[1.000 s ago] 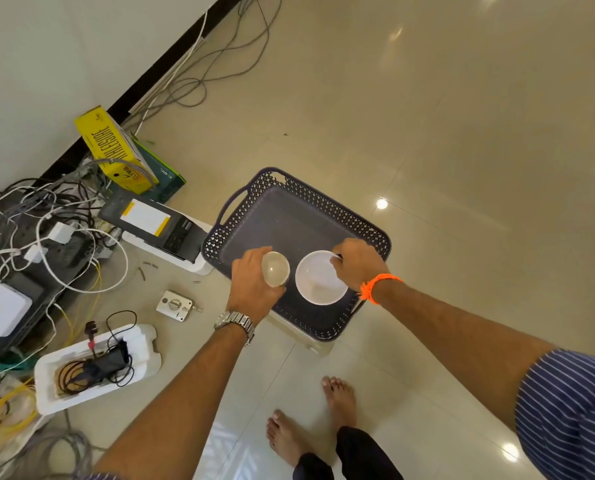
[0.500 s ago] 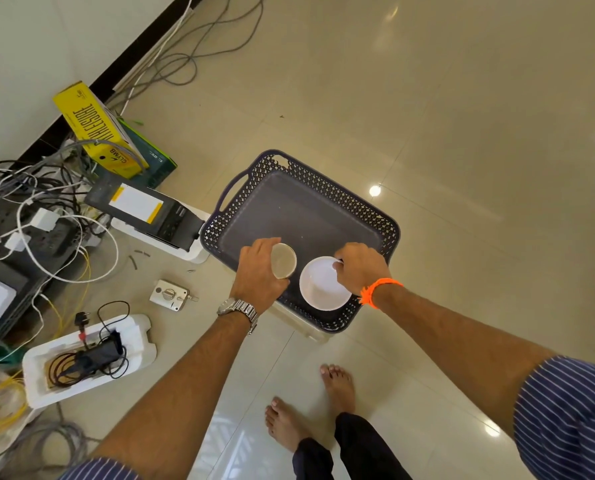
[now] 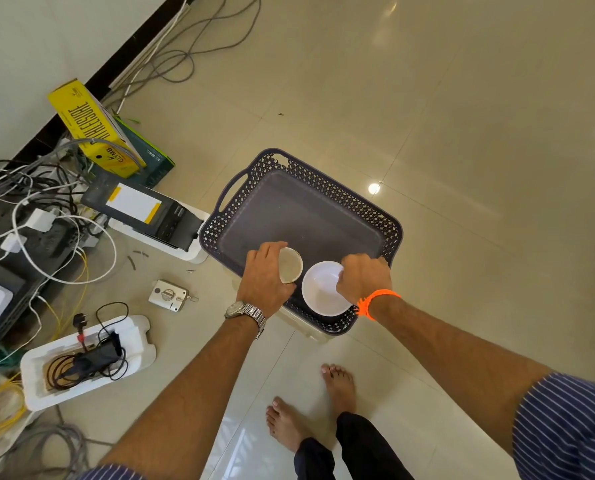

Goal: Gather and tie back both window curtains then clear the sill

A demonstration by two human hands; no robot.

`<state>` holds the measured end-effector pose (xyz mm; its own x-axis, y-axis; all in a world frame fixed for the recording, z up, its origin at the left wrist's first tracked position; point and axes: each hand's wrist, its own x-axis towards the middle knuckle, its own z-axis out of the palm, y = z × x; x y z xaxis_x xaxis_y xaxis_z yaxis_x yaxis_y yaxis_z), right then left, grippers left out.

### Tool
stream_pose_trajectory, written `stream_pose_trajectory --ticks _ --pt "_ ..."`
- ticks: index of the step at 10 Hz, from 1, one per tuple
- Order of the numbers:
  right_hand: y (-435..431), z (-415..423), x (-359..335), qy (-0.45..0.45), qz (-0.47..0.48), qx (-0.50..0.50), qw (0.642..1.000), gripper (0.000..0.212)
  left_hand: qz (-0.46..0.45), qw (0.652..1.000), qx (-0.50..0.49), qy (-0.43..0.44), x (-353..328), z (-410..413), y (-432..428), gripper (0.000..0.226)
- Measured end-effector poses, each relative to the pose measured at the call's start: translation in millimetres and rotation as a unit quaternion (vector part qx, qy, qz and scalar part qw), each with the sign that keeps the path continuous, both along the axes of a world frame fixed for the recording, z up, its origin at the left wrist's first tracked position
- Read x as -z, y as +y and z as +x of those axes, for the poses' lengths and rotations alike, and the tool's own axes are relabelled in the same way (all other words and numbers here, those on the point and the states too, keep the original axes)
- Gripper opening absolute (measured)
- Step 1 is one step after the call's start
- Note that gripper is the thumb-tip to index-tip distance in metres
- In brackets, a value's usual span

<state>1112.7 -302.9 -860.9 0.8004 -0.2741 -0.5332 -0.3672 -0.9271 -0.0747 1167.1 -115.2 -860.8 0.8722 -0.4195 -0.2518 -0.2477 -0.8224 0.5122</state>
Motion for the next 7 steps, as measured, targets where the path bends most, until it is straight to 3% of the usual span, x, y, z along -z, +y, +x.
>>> stream_pose_trajectory --ticks 3,5,7 --pt "6.5 -0.4 -5.2 0.019 0.002 0.007 1.0 0.026 0.049 0.999 -0.01 -0.019 -0.3 -7.6 -1.0 0.094" --pt "6.9 -10.2 -2.8 -0.052 0.019 0.018 0.998 0.046 0.026 0.998 -0.049 -0.005 -2.3 -15.9 5.0 0.104" --pt "5.4 -15.2 -3.4 -0.096 0.015 0.036 0.995 0.05 -0.015 0.997 -0.081 -0.001 -13.2 -17.1 13.3 0.107"
